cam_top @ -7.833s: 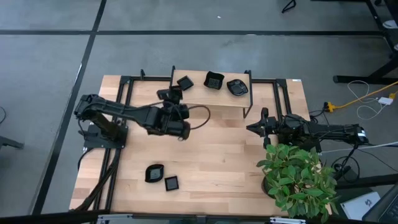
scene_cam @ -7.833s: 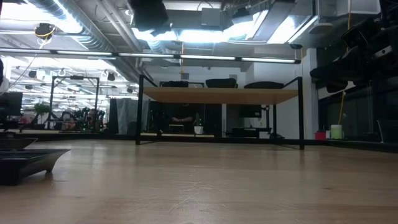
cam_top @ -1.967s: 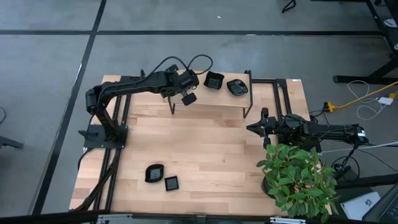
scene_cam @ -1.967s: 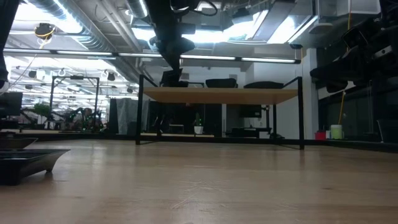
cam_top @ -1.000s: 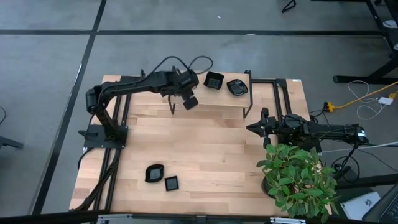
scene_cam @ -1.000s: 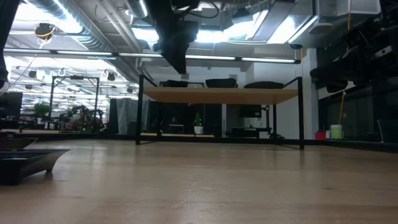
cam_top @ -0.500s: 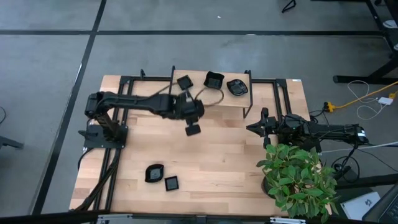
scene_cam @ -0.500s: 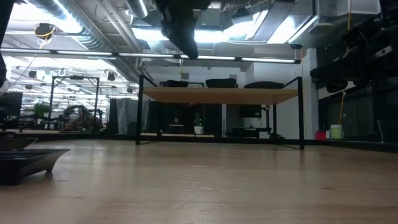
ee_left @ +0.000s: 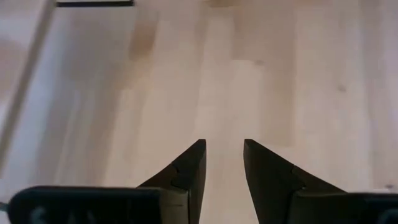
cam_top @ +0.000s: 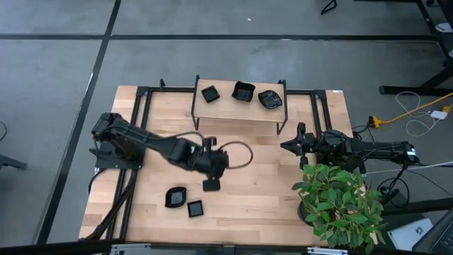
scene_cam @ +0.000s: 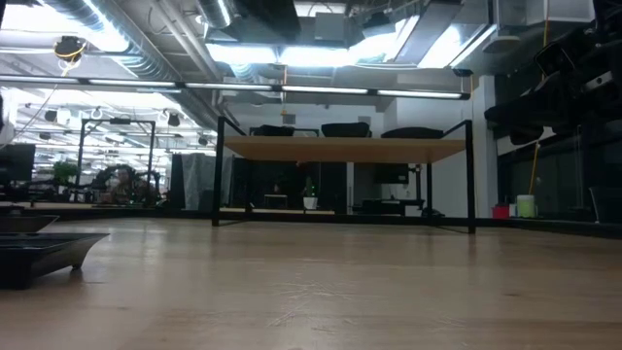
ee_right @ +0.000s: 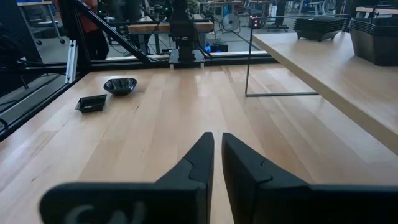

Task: Pick & Place Mini shaped plates
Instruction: Stack the square plate on top of the square plate on the shelf

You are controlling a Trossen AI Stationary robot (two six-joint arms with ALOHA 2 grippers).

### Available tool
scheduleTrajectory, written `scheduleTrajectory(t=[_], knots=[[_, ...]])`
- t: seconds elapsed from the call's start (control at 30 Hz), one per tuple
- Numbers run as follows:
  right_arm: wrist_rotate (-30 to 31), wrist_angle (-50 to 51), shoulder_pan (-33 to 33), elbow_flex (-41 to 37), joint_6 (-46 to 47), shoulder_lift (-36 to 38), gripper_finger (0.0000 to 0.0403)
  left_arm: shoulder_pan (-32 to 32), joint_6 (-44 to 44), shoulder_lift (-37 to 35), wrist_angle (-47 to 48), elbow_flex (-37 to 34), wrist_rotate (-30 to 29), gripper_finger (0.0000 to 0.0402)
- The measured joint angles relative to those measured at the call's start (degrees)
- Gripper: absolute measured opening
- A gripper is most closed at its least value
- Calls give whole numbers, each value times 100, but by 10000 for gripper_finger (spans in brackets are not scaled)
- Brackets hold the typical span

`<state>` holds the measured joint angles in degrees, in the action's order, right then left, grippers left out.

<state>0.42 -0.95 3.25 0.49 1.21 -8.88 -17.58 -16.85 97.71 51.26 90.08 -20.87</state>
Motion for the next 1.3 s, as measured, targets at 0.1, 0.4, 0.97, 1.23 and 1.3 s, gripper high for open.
scheduleTrajectory(t=[0.1, 0.4, 0.97, 1.23, 1.3], knots=[[0, 1, 0, -1, -2, 0, 34, -341, -375, 0, -4, 0, -7, 100], [-2, 1, 0, 0, -2, 0, 34, -1181, -1199, 128, -4, 2, -416, 98], [-1, 1, 1, -1, -1, 0, 34, -2056, -2061, 1312, 3, 9, 544, 97], [0, 0, 0, -2, 0, 0, 34, -2231, -2949, 1699, -4, 9, 1289, 97], [-1, 0, 1, -1, -1, 0, 34, -2263, -3113, 1761, -1, 9, 1352, 97]])
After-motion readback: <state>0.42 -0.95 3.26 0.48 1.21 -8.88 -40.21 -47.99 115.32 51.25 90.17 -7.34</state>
